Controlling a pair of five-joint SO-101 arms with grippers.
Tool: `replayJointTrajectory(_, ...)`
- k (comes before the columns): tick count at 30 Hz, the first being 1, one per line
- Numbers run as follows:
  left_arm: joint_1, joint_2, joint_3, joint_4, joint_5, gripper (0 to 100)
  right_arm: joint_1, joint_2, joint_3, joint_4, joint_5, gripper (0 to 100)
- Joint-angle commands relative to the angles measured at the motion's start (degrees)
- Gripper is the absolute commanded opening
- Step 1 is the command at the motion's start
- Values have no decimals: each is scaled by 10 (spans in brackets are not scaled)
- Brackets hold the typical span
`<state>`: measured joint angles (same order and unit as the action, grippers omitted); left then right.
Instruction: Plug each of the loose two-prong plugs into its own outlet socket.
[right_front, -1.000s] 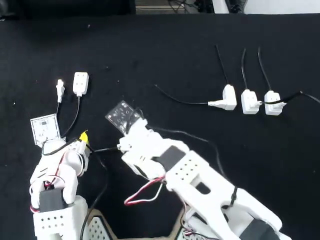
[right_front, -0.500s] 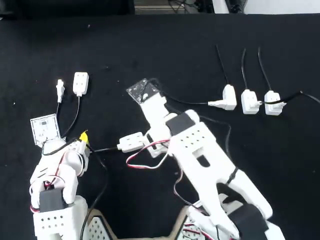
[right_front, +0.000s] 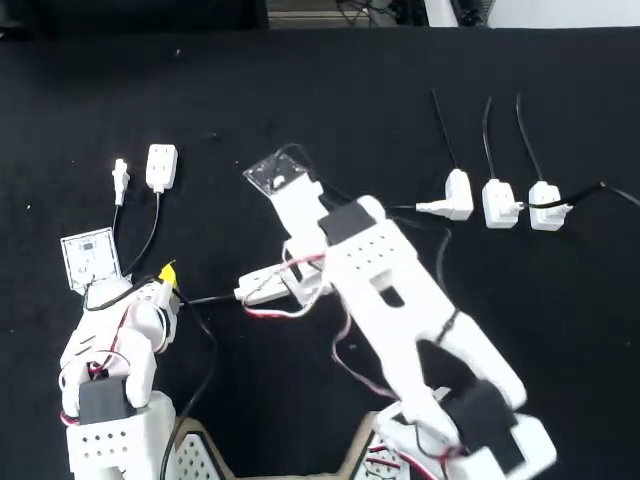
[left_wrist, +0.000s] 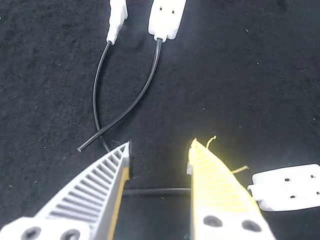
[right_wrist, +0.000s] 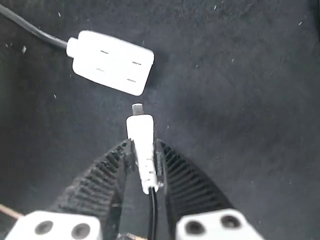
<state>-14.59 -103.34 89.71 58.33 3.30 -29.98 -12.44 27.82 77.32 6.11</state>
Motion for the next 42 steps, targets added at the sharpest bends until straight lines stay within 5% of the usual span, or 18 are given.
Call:
replayJointTrajectory(1, -7, -1, -21, -3, 4, 191, 13, 42, -53, 25, -17, 10)
replayJointTrajectory(21, -7, -1, -22, -3, 4, 191, 76, 207, -200, 84, -137, 10)
replayJointTrajectory(42, -7, -1, -22, -3, 4, 191, 48, 283, -371, 194, -133, 10)
